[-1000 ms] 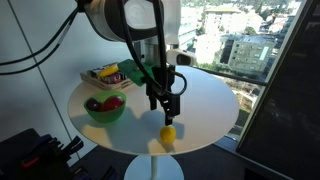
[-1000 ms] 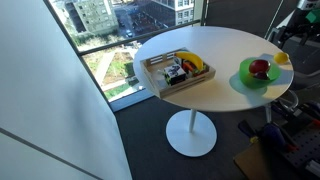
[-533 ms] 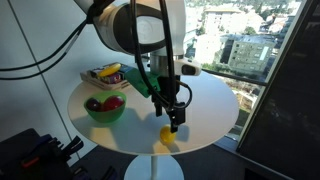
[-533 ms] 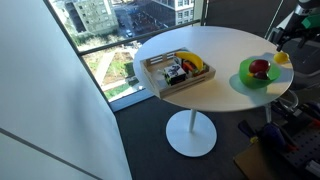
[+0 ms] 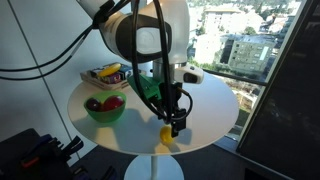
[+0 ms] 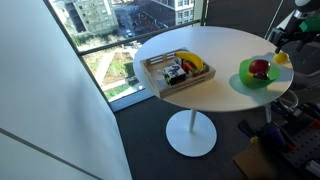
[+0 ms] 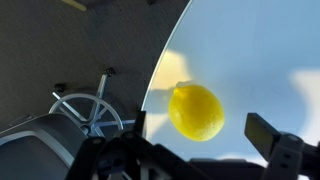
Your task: Put the plastic lemon in the bowl
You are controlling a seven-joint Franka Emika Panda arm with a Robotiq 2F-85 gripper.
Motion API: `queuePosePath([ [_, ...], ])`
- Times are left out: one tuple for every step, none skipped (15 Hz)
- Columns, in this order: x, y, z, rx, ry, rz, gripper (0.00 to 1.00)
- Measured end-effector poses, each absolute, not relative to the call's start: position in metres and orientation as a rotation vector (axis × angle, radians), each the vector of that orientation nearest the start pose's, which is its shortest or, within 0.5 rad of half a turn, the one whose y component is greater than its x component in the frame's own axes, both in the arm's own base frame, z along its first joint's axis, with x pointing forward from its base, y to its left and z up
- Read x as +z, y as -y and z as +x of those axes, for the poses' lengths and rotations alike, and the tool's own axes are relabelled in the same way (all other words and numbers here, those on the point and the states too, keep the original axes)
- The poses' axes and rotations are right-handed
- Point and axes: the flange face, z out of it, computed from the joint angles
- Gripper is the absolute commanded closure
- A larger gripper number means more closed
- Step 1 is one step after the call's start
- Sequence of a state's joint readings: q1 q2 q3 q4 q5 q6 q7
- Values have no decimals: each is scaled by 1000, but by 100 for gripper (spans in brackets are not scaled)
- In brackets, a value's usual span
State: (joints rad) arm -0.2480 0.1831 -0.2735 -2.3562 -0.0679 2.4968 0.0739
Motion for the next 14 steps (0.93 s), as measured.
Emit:
queuePosePath([
  [251,255,440,83,-860,-3099,0],
  [250,255,441,75,-866,-3095,0],
  [249,255,441,66,-870,-3092,0],
  [248,256,442,58,-875,-3089,0],
  [247,256,442,52,-879,-3086,0],
  [246,256,442,48,-883,-3084,0],
  [244,256,442,46,-885,-3083,0],
  [243,257,442,44,-887,-3083,0],
  [241,257,443,43,-888,-3083,0],
  [239,257,443,43,-888,-3084,0],
  [237,257,443,43,-889,-3085,0],
  [235,257,443,44,-888,-3086,0],
  [234,257,443,45,-889,-3087,0],
  [232,257,443,46,-889,-3087,0],
])
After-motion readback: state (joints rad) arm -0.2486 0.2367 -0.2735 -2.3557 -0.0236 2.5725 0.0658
